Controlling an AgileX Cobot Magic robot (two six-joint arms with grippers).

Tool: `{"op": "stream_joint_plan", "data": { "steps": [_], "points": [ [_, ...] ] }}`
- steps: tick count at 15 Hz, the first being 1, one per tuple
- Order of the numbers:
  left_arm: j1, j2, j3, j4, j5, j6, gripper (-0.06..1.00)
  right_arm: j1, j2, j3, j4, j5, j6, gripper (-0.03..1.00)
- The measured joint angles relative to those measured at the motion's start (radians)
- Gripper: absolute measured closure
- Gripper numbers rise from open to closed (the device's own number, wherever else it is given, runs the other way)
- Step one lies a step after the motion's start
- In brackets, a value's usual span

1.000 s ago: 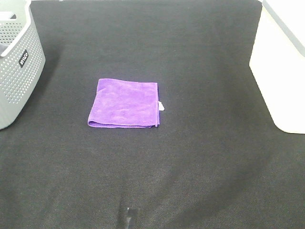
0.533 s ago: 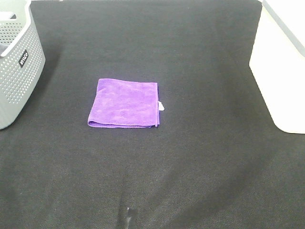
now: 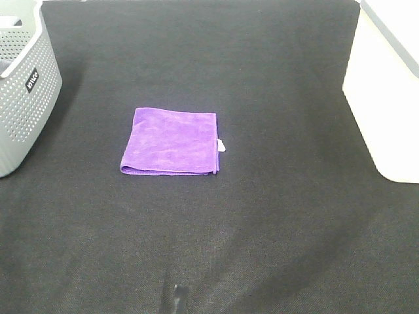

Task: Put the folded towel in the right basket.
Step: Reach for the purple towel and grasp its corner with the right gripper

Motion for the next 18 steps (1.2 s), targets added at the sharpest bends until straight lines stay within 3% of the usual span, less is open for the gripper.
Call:
{"op": "stream_joint_plan", "data": {
  "steps": [1,3,5,10,13,18],
  "points": [
    [0.0,0.0,0.0,0.0,0.0,0.0,-0.04,0.0,0.0,0.0,0.0,0.0,0.0,-0.01],
    [0.0,0.0,0.0,0.0,0.0,0.0,-0.04,0.142,0.199,-0.042,0.041,-0.043,0.009,-0.01],
    [0.0,0.0,0.0,0.0,0.0,0.0,-0.04,0.208,0.436,-0.112,0.174,-0.121,0.002,-0.01],
    [0.0,0.0,0.0,0.0,0.0,0.0,-0.04,0.208,0.696,-0.143,0.32,-0.242,-0.01,-0.01],
    [0.0,0.0,0.0,0.0,0.0,0.0,-0.04,0.208,0.815,-0.146,0.372,-0.377,-0.018,0.0],
    [0.0,0.0,0.0,0.0,0.0,0.0,-0.04,0.205,0.943,-0.16,0.407,-0.435,-0.04,0.01]
  ]
}}
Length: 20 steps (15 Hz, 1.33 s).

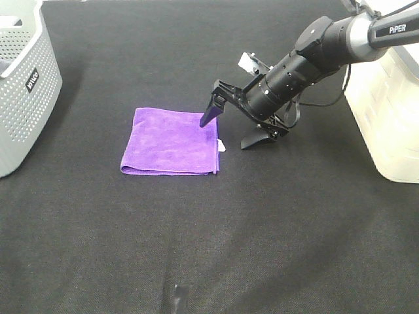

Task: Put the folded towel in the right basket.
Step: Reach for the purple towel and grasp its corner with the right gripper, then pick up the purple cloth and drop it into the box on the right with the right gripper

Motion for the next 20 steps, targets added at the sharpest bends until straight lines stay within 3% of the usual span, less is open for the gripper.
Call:
{"op": "stream_joint_plan", "data": {
  "steps": [5,9,11,13,14,15,18,20],
  "points": [
    [0.0,0.0,0.0,0.0,0.0,0.0,-0.04,0.026,0.035,-0.018,0.038,-0.033,-0.004,0.05],
    [0.0,0.0,0.0,0.0,0.0,0.0,-0.04,0.174,0.168,-0.222,0.054,-0.059,0.016,0.14],
    [0.0,0.0,0.0,0.0,0.0,0.0,-0.04,0.199,0.207,-0.293,0.017,-0.035,0.067,0.36],
    [0.0,0.0,0.0,0.0,0.0,0.0,-0.04,0.201,0.213,-0.3,-0.05,-0.028,0.105,0.8],
    [0.0,0.0,0.0,0.0,0.0,0.0,-0.04,0.201,0.205,-0.3,-0.066,-0.024,0.115,0.9],
    [0.0,0.0,0.0,0.0,0.0,0.0,-0.04,0.204,0.191,-0.297,-0.091,-0.016,0.117,0.9],
    [0.0,0.0,0.0,0.0,0.0,0.0,-0.04,0.165,0.048,-0.281,-0.176,0.194,0.119,0.9],
    [0.0,0.0,0.0,0.0,0.0,0.0,-0.04,0.058,-0.11,-0.349,-0.192,0.319,0.106,0.9]
  ]
}}
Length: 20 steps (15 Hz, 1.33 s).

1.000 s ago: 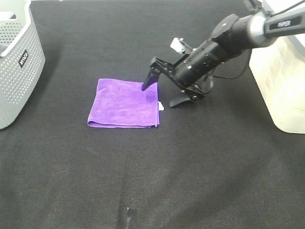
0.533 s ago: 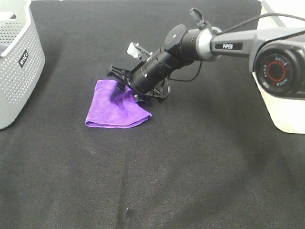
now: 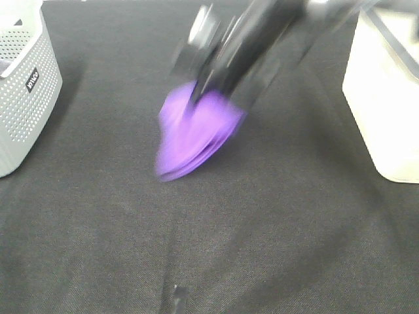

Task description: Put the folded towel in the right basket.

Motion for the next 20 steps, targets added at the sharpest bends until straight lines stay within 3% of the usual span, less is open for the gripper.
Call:
{"op": "stream_joint_plan", "data": {
  "steps": [2,5,6,8,11,12,13,15,16,18,20],
  "points": [
    [0.0,0.0,0.0,0.0,0.0,0.0,-0.04,-0.123,-0.153,-0.079,-0.102,0.085,-0.007,0.9],
    [0.0,0.0,0.0,0.0,0.0,0.0,-0.04,-0.31,-0.284,-0.149,-0.332,0.115,-0.007,0.9],
    [0.0,0.0,0.0,0.0,0.0,0.0,-0.04,-0.31,-0.284,-0.149,-0.332,0.115,-0.007,0.9],
    [0.0,0.0,0.0,0.0,0.0,0.0,-0.04,-0.473,-0.313,-0.155,-0.395,0.122,-0.007,0.9],
    [0.0,0.0,0.0,0.0,0.0,0.0,-0.04,-0.585,-0.279,-0.155,-0.416,0.128,0.025,0.89],
    [0.0,0.0,0.0,0.0,0.0,0.0,-0.04,-0.593,-0.259,-0.155,-0.448,0.13,0.038,0.82],
    [0.0,0.0,0.0,0.0,0.0,0.0,-0.04,-0.592,-0.238,-0.155,-0.479,0.13,0.039,0.66],
    [0.0,0.0,0.0,0.0,0.0,0.0,-0.04,-0.592,-0.192,-0.155,-0.506,0.13,0.039,0.2],
    [0.0,0.0,0.0,0.0,0.0,0.0,-0.04,-0.592,-0.18,-0.155,-0.508,0.131,0.039,0.09],
    [0.0,0.0,0.0,0.0,0.0,0.0,-0.04,-0.592,-0.176,-0.155,-0.5,0.131,0.039,0.01],
    [0.0,0.0,0.0,0.0,0.0,0.0,-0.04,-0.588,-0.182,-0.155,-0.448,0.131,0.02,-0.01]
  ]
}}
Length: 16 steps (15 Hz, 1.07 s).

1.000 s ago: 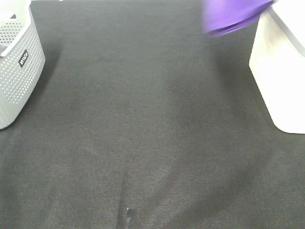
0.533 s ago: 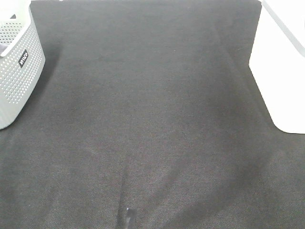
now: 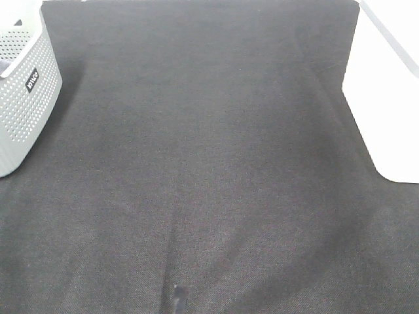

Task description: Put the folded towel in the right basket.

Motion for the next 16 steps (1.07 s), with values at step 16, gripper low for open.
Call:
{"op": "stream_joint_plan", "data": {
  "steps": [16],
  "points": [
    [0.0,0.0,0.0,0.0,0.0,0.0,-0.04,0.229,-1.337,1.328,-0.043,-0.174,-0.032,-0.01]
  ]
}}
